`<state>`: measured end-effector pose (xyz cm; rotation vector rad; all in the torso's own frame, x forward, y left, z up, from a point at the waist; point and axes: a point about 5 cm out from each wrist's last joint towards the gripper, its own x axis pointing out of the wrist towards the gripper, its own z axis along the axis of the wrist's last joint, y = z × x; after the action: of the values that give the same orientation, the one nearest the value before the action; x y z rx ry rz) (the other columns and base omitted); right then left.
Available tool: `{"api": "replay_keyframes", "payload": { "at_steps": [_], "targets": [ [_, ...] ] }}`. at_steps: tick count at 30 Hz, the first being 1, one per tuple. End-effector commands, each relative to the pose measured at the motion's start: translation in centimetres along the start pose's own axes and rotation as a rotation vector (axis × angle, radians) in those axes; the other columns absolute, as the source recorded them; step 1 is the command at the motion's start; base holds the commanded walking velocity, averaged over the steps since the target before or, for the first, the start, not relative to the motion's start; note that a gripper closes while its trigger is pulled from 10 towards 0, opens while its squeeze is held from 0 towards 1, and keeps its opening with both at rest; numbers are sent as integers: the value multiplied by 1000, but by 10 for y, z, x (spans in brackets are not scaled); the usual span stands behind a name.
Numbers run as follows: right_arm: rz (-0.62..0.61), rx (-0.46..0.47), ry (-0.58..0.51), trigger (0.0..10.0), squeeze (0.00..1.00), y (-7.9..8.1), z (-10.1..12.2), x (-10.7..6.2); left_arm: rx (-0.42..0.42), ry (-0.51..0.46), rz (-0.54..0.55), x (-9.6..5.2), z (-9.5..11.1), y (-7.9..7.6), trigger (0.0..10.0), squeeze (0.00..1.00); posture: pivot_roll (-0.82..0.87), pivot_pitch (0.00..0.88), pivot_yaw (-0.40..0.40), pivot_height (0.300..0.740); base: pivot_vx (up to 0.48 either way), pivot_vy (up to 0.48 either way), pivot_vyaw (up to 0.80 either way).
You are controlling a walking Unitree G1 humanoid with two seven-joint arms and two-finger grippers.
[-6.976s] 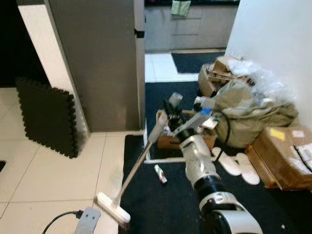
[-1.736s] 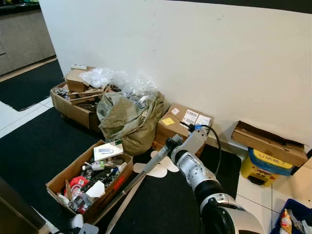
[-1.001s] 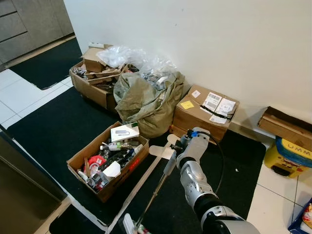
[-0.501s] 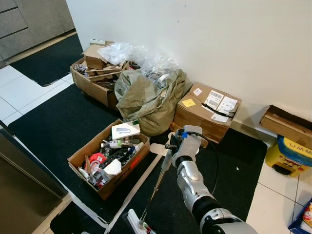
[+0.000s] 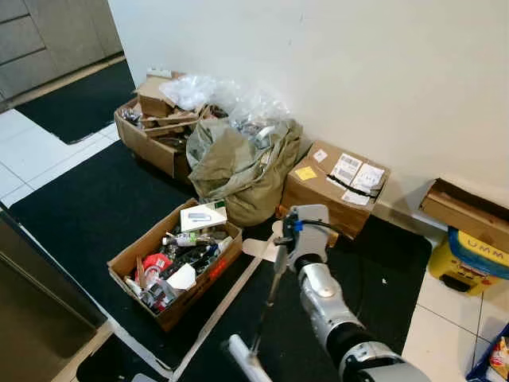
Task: Sweep floor
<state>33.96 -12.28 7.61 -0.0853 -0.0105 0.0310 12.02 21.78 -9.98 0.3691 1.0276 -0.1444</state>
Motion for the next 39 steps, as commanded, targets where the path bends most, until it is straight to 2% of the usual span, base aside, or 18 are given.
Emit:
{"api": "replay_keyframes", "payload": {
  "at_steps": [1,4,6,7,8,9,12,18,20,21,22,26,27,31,32,33,34,39],
  "targets": [
    [-29,-81,-14,10000,0,-11,5,4,-15,15,-3,0,-3,-2,10000,0,44,28,-11,740,0,0,0],
    [-72,-88,12,10000,0,-20,2,5,-19,11,-2,0,0,-1,10000,0,41,21,-11,740,0,0,0],
    [-190,-48,82,10000,0,-41,-6,3,-27,-5,3,3,7,1,10000,0,36,3,-15,740,0,0,0],
    [-190,-48,82,10000,0,-41,-6,3,-27,-5,3,3,7,1,10000,0,36,3,-15,740,0,0,0],
    [-244,-19,116,10000,0,-50,-11,1,-30,-12,5,3,11,2,10000,0,32,0,-13,740,0,0,0],
    [-244,-19,116,10000,0,-50,-11,1,-30,-12,5,3,11,2,10000,0,32,0,-13,740,0,0,0],
    [-347,43,205,10000,0,-67,-22,-5,-36,-25,1,5,17,3,10000,0,21,0,-16,740,0,0,0],
    [-413,94,270,10000,0,-75,-30,-10,-39,-29,-6,6,20,2,10000,0,12,0,-14,740,0,0,0],
    [-438,225,273,10000,0,-76,-27,-5,-40,-24,-15,7,22,0,10000,0,5,0,-14,740,0,0,0],
    [-438,225,273,10000,0,-76,-27,-5,-40,-24,-15,7,22,0,10000,0,5,0,-14,740,0,0,0],
    [-438,274,260,10000,0,-75,-24,-3,-41,-22,-17,7,22,-1,10000,0,4,0,-14,740,0,0,0],
    [-438,274,260,10000,0,-75,-24,-3,-41,-22,-17,7,22,-1,10000,0,4,0,-14,740,0,0,0],
    [-411,338,216,10000,0,-74,-15,4,-40,-18,-18,7,22,-2,10000,0,2,0,-16,740,0,0,0],
    [-394,294,179,10000,0,-75,-5,9,-42,-17,-20,7,23,-2,10000,0,4,0,-18,740,0,0,0],
    [-384,225,141,10000,0,-78,5,14,-48,-17,-23,7,23,-3,10000,0,8,0,-22,740,0,0,0],
    [-384,225,141,10000,0,-78,5,14,-48,-17,-23,7,23,-3,10000,0,8,0,-22,740,0,0,0],
    [-373,182,96,10000,0,-80,16,19,-51,-15,-21,8,23,-4,10000,0,5,0,-23,740,0,0,0],
    [-349,168,55,10000,0,-80,26,23,-55,-13,-18,7,23,-4,10000,0,5,0,-23,740,0,0,0]
  ]
}}
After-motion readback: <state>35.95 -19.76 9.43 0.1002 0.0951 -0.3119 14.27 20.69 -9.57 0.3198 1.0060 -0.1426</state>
